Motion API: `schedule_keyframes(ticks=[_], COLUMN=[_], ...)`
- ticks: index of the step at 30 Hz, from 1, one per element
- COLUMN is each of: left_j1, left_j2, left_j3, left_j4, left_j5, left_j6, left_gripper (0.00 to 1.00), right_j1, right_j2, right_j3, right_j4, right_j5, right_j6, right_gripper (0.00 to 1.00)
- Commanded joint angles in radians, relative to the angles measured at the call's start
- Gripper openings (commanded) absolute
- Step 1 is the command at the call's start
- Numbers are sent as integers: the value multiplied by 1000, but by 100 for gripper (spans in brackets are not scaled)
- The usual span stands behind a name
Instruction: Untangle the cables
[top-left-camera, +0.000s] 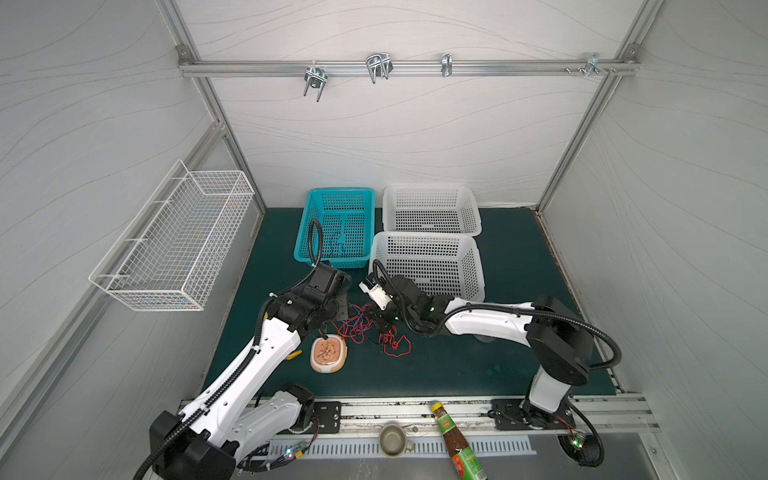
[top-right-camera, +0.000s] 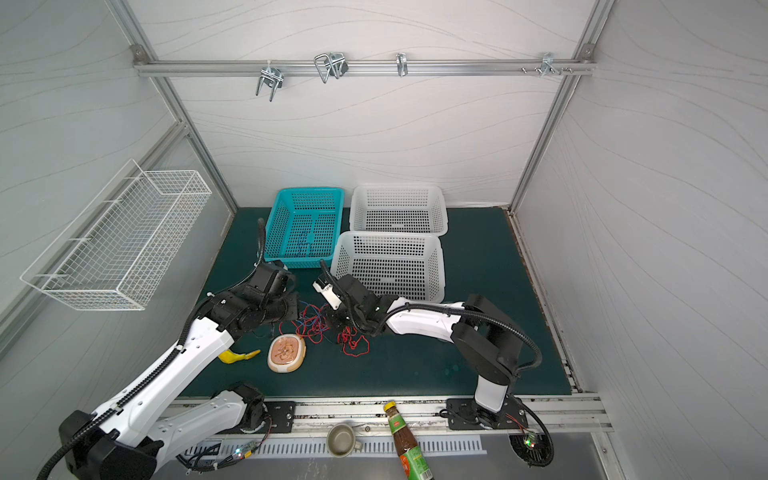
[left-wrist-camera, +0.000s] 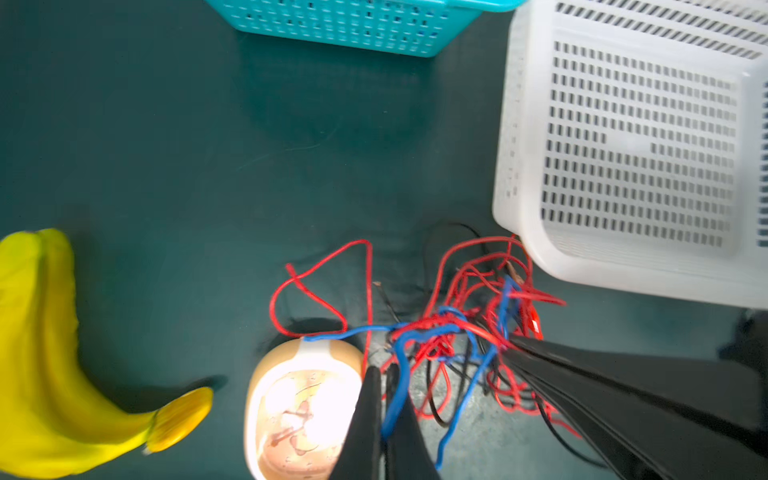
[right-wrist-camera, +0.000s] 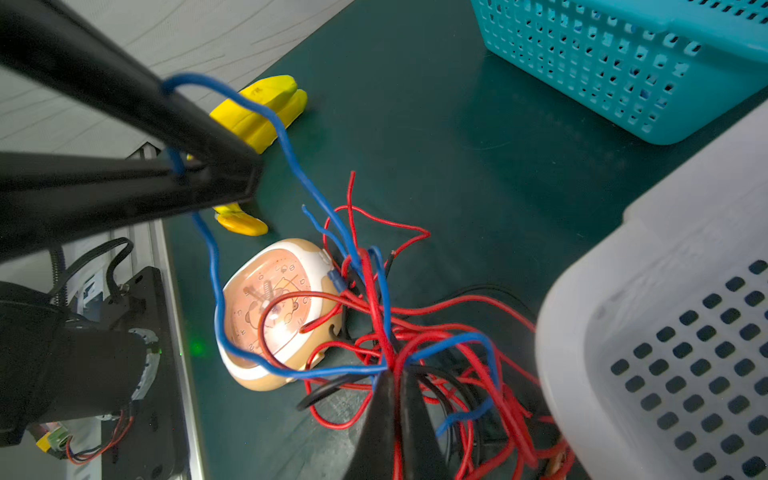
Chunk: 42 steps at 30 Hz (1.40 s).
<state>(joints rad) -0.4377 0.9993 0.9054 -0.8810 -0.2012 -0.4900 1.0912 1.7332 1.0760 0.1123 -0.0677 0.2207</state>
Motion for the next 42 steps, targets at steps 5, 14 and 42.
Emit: schedule_keyframes(ticks=[5, 14, 42], left_j1=[3, 2, 5], left_j2=[-16, -12, -12], left_j3=[76, 114, 179], left_j4=[-45, -54, 104], left_j5=[-186, -228, -60], left_j6=[-51, -64, -38], left_gripper=[0, 0, 0], right_j1=[-1, -1, -5], right_j2=[-89, -187, -271], right_j3=[-129, -245, -367], right_j4=[-47, -146, -173], right_j5=[50, 195, 251], right_j6=[25, 22, 0], right_gripper=[0, 0, 0])
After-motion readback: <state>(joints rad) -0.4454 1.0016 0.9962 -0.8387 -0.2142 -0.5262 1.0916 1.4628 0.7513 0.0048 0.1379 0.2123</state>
